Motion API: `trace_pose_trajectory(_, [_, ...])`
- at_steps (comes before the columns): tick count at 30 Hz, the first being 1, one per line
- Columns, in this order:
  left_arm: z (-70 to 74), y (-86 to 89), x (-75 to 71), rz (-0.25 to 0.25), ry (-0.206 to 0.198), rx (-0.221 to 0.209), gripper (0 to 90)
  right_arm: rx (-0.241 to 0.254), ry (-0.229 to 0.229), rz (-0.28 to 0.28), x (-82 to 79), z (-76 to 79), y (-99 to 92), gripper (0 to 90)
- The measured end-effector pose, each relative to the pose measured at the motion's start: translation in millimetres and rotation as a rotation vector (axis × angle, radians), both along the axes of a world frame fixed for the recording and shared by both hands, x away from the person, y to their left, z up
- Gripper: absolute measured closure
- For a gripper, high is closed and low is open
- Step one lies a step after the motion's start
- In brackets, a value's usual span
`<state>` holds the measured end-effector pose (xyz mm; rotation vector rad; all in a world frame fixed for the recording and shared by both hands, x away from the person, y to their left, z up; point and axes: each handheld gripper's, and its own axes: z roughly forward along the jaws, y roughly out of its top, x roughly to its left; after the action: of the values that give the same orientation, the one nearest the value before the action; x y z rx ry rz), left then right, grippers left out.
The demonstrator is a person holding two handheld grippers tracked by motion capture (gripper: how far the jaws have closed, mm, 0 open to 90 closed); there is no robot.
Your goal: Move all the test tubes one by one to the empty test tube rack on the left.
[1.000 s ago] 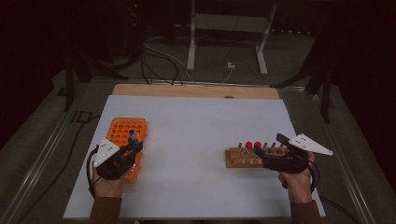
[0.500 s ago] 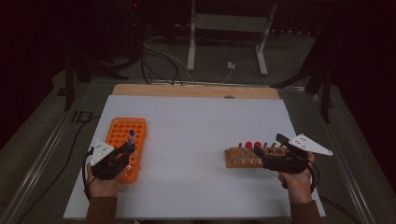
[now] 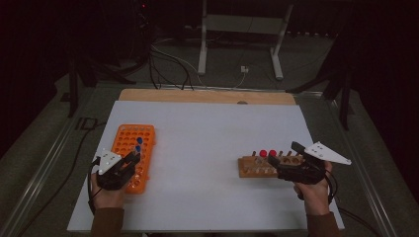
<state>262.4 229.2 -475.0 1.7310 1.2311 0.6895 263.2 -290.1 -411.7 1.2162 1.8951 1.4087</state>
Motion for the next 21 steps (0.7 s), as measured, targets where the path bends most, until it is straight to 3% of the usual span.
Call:
trace_pose_trajectory(9, [-8.4,-6.2,3.8,0.006,0.099,0.059,76.6,0.002,-0.002,0.001,-0.7,0.7,-0.9,0.0])
trace_pose_trajectory(14, [-8.1,-9.1,5.3,0.006,0.116,0.090,76.9,0.004,-0.001,0.003,-0.7,0.7,-1.0,0.0])
trace_pose_trajectory(21, [-9.2,-9.4,6.2,0.013,0.135,0.095,76.9,-0.001,-0.003,0.013,-0.8,0.0,0.6,0.0])
